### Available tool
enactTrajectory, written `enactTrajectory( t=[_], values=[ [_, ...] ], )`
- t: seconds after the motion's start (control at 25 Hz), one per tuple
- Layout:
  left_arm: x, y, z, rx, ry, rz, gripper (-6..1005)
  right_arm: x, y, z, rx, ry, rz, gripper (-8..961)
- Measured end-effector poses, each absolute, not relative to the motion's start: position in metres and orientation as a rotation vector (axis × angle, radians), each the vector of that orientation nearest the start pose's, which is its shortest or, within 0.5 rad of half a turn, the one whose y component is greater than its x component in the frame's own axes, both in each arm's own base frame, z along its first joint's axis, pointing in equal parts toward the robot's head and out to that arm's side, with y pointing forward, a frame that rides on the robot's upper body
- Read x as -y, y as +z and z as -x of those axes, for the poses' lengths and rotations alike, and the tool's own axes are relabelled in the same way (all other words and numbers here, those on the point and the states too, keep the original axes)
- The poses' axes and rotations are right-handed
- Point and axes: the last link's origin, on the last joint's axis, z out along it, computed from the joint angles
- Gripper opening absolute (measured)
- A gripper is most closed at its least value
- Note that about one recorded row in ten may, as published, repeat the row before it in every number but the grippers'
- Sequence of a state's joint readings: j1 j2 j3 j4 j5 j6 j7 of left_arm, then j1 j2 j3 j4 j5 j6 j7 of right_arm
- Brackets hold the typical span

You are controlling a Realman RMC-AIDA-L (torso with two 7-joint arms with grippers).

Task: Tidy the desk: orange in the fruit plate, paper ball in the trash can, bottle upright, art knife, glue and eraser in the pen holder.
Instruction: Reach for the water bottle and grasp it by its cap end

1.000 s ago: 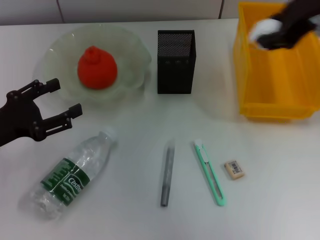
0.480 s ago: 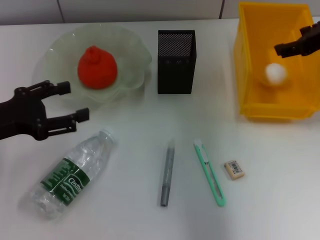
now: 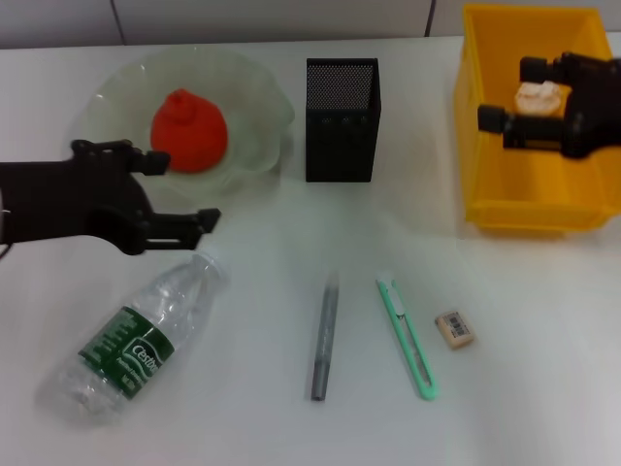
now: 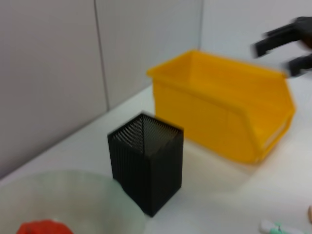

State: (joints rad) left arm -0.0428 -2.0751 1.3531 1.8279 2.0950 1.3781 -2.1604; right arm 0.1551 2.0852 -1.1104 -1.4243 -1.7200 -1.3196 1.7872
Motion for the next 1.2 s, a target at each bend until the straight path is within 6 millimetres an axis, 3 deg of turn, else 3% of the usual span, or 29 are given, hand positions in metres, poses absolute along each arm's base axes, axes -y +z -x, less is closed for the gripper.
enactTrajectory(
  t=[0.08,0.16,0.4,0.64,1.2],
  values=[
    [-0.275,0.051,0.18,0.566,-0.112,2.569,842,-0.297,0.063,-0.231,-0.461,0.693,2.503,843],
    [-0.271,0.021,0.163,0.571,0.102,2.547,840,-0.275,0.045,-0.255,-0.426,0.713,2.569,843],
    [-0.278,-0.011,0.156,0.582,0.282,2.493,832,-0.256,0.022,-0.281,-0.468,0.719,2.605,843],
    [-0.281,-0.02,0.154,0.598,0.305,2.502,824,-0.255,0.014,-0.287,-0.511,0.717,2.624,843],
    [-0.303,-0.034,0.172,0.72,0.387,2.485,806,-0.255,0.004,-0.289,-0.503,0.693,2.667,843]
  ],
)
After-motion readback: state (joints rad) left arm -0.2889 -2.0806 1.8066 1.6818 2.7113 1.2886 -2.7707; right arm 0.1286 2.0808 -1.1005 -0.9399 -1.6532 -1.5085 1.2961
